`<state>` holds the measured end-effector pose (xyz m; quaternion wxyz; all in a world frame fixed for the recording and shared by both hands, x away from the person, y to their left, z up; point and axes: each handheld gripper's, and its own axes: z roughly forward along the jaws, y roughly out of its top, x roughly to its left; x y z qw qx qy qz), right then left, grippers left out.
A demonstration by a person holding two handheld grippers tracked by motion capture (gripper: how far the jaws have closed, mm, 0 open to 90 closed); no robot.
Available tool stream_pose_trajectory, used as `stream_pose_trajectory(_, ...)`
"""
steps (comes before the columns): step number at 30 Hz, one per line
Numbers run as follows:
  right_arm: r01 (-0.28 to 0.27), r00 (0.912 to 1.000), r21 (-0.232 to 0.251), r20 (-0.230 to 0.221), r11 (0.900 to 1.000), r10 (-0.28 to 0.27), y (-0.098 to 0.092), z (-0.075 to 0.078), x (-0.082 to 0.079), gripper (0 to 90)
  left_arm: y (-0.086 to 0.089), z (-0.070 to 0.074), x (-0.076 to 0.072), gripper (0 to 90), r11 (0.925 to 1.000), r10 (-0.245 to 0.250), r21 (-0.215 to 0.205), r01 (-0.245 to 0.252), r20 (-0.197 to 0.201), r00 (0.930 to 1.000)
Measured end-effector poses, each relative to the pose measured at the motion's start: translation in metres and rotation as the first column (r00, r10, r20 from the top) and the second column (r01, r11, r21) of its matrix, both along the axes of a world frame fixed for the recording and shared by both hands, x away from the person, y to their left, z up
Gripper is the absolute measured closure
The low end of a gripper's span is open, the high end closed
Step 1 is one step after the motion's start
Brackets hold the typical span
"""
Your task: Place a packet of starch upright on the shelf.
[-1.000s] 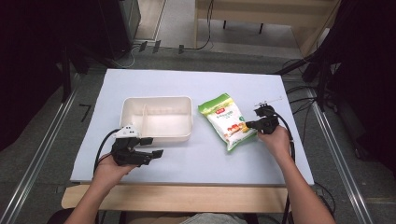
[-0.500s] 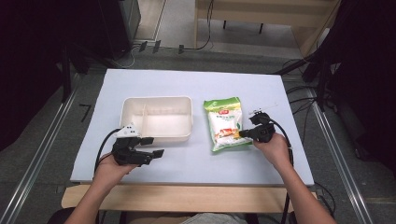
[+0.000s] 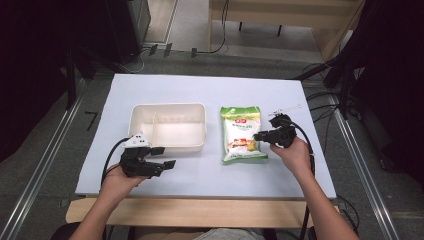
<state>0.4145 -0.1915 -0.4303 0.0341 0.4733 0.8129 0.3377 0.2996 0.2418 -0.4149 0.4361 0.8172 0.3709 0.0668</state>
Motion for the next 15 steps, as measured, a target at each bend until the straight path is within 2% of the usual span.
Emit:
stream_pose_trajectory(1, 0.013, 0.9999, 0.003, -0.001, 1.0, -0.013, 0.0, 0.0, 0.002, 65.8, -0.001, -0.001, 0.0, 31.0, 1.0, -0.003, -0.002, 0.003, -0.002, 1.0)
stream_pose_trajectory(2, 0.02, 0.9997, 0.035, 0.016, 0.999, -0.021, -0.001, 0.001, 0.009, 53.8, -0.001, -0.001, 0.0, 31.1, 1.0, -0.005, 0.008, 0.005, -0.001, 1.0)
stream_pose_trajectory(3, 0.021, 0.9996, 0.059, 0.017, 0.998, -0.022, -0.001, 0.001, 0.011, 52.0, -0.003, -0.001, -0.001, 31.1, 0.9999, -0.017, 0.002, 0.017, 0.001, 0.9999)
stream_pose_trajectory(4, 0.021, 0.9996, 0.059, 0.017, 0.998, -0.022, -0.001, 0.001, 0.011, 52.0, -0.003, -0.001, -0.001, 31.1, 0.9999, -0.017, 0.002, 0.017, 0.001, 0.9999)
stream_pose_trajectory(5, 0.035, 0.9987, 0.09, 0.035, 0.995, -0.038, -0.002, 0.006, 0.018, 48.6, -0.003, -0.001, -0.001, 31.1, 0.9997, -0.021, 0.011, 0.021, 0.005, 0.9998)
stream_pose_trajectory(6, 0.035, 0.9987, 0.09, 0.035, 0.995, -0.038, -0.002, 0.006, 0.018, 48.6, -0.003, -0.001, -0.001, 31.1, 0.9997, -0.021, 0.013, 0.021, 0.005, 0.9998)
stream_pose_trajectory(7, 0.042, 0.9974, 0.072, 0.056, 0.997, -0.046, 0.0, 0.009, 0.024, 45.0, -0.004, -0.002, -0.001, 31.1, 0.9997, -0.022, 0.014, 0.022, -0.001, 0.9998)
stream_pose_trajectory(10, 0.048, 0.9967, 0.057, 0.063, 0.997, -0.052, 0.002, 0.011, 0.03, 44.2, -0.004, -0.002, 0.0, 31.1, 0.9997, -0.02, 0.017, 0.02, -0.004, 0.9998)
stream_pose_trajectory(11, 0.064, 0.9958, 0.039, 0.063, 0.997, -0.067, 0.004, 0.011, 0.039, 43.4, -0.004, -0.002, -0.001, 31.1, 0.9997, -0.018, 0.015, 0.018, -0.002, 0.9998)
stream_pose_trajectory(13, 0.069, 0.9958, 0.033, 0.057, 0.997, -0.071, 0.005, 0.01, 0.042, 43.3, -0.004, -0.002, -0.001, 31.1, 0.9997, -0.021, 0.015, 0.022, -0.002, 0.9998)
stream_pose_trajectory(14, 0.091, 0.9953, 0.004, 0.035, 0.996, -0.091, 0.007, 0.006, 0.052, 41.9, -0.004, -0.002, -0.001, 31.1, 0.9996, -0.023, 0.015, 0.023, -0.002, 0.9997)
stream_pose_trajectory(15, 0.091, 0.9953, 0.004, 0.035, 0.996, -0.091, 0.007, 0.006, 0.052, 41.9, -0.004, -0.002, -0.001, 31.1, 0.9996, -0.023, 0.014, 0.023, -0.002, 0.9997)
